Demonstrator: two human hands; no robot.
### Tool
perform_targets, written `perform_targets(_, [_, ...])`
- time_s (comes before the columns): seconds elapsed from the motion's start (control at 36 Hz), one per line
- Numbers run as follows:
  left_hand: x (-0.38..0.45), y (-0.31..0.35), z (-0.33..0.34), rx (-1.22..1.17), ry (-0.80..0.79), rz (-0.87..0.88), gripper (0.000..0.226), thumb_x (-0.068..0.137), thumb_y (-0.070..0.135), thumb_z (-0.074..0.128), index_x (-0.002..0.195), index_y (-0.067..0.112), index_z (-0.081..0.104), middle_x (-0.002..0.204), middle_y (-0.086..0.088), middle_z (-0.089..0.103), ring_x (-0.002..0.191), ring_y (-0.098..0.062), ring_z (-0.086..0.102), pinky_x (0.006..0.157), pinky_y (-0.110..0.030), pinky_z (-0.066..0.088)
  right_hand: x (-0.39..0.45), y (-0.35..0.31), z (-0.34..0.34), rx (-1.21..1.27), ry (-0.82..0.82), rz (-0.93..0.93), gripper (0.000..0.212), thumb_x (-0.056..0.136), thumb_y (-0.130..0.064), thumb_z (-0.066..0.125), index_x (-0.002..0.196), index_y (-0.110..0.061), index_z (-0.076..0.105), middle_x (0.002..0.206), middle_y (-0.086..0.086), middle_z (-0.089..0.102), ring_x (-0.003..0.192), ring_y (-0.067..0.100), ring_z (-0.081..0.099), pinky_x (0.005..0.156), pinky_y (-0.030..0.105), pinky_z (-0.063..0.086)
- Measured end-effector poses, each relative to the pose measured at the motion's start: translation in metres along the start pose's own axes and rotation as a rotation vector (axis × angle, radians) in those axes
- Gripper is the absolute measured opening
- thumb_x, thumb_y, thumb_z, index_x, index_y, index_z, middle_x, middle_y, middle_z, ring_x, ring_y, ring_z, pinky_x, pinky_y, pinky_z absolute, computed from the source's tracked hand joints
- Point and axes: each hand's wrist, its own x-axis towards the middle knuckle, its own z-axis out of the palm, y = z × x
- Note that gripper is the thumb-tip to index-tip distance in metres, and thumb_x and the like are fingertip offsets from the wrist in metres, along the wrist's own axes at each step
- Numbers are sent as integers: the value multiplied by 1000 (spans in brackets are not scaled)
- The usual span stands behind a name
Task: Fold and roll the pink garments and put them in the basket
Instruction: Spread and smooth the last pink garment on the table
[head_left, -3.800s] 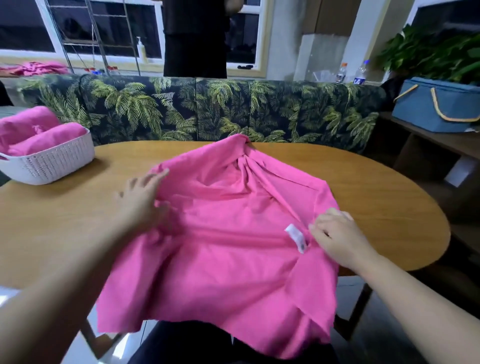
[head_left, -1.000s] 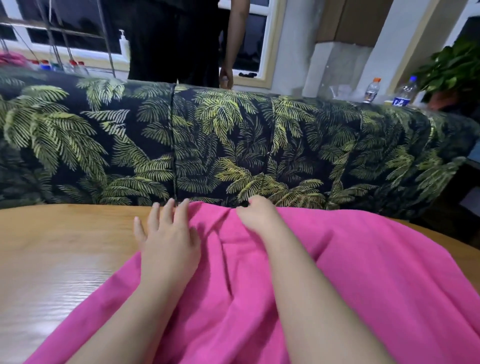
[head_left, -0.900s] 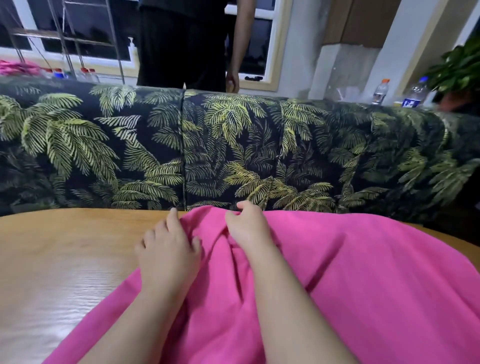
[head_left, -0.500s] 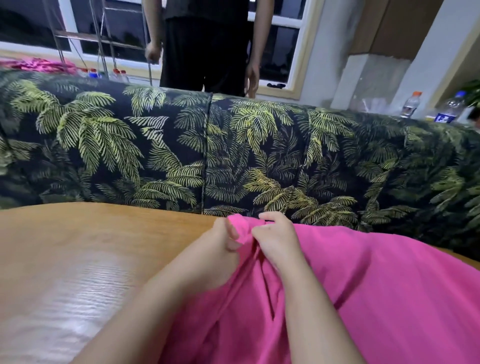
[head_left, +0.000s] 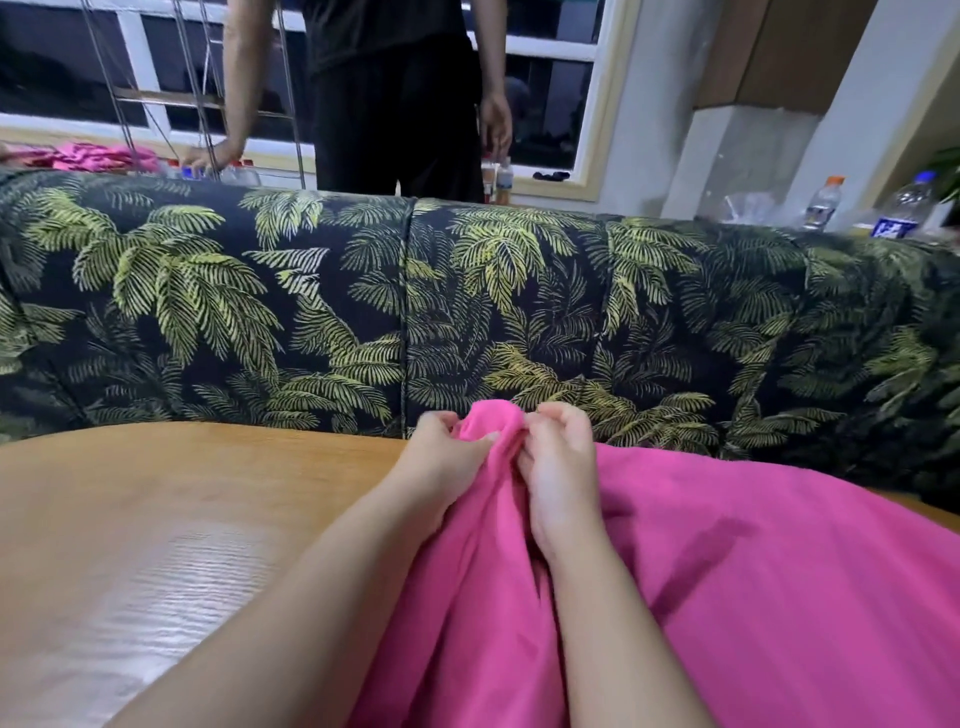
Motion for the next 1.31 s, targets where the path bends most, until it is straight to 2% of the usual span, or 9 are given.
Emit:
perform_targets(0.11, [14,-8,-25,253,186,84,61,89,28,66,139,7,38,134,-12,53,122,-25,51,93,-24,36,-4,6,2,-421,-186,1,41,97,-17,48,136,-17,39,125,-7,52,123,16,49,102,24,33])
perform_targets(0.28, [18,-21,-80,479,340,218,45,93,23,59,130,4,43,116,-20,63,112,-35,55,82,-32,37,-13,10,0,-1226,-424,-126,61,97,-45,41,150,-23,20,157,-3,26,148,13,10,120,39,-1])
perform_targets(0.61, [43,-55,-206,774,604,167,35,92,9,53,125,3,42,107,-36,58,99,-49,56,78,-44,41,-16,10,3,-1303,-325,-140,62,97,-52,40,150,-26,21,158,-8,23,148,11,6,120,41,2])
perform_targets(0.78, [51,-75,-223,980,529,96,63,91,14,57,146,3,29,135,-28,47,122,-44,45,103,-46,34,-31,2,26,-1289,-283,-278,57,98,-28,48,150,-27,22,160,-7,14,149,16,3,120,39,4])
perform_targets(0.89, [53,-85,-189,886,236,140,56,92,38,58,139,11,42,138,-17,51,125,-29,47,102,-35,36,-47,7,42,-1307,-488,-300,61,97,-46,45,150,-33,18,161,-9,7,148,15,-4,120,42,0])
perform_targets(0.94, [51,-93,-174,1052,105,34,68,92,59,44,149,26,27,156,-10,27,144,-27,20,114,-43,19,-48,12,42,-1359,-552,-241,61,96,-55,37,151,-37,16,161,-10,3,148,16,-6,119,46,-3])
perform_targets(1.0, [48,-98,-171,1163,93,-14,70,91,69,29,152,40,11,162,-1,6,148,-25,-2,116,-49,5,-47,13,40,-1408,-565,-200,62,95,-62,32,151,-41,15,161,-12,1,148,16,-6,119,47,-5])
perform_targets(1.11, [44,-102,-183,1199,95,23,66,88,74,22,148,51,8,162,6,5,148,-23,-2,115,-53,6,-44,10,36,-1450,-540,-161,65,91,-70,27,150,-45,14,161,-12,0,148,15,-6,117,47,-6])
perform_targets(1.31, [57,-107,-207,1116,175,25,68,93,67,22,152,39,8,161,6,6,148,-25,0,116,-50,9,-47,8,35,-1450,-511,-158,63,93,-68,21,151,-42,12,161,-11,-1,148,15,-6,118,46,-5])
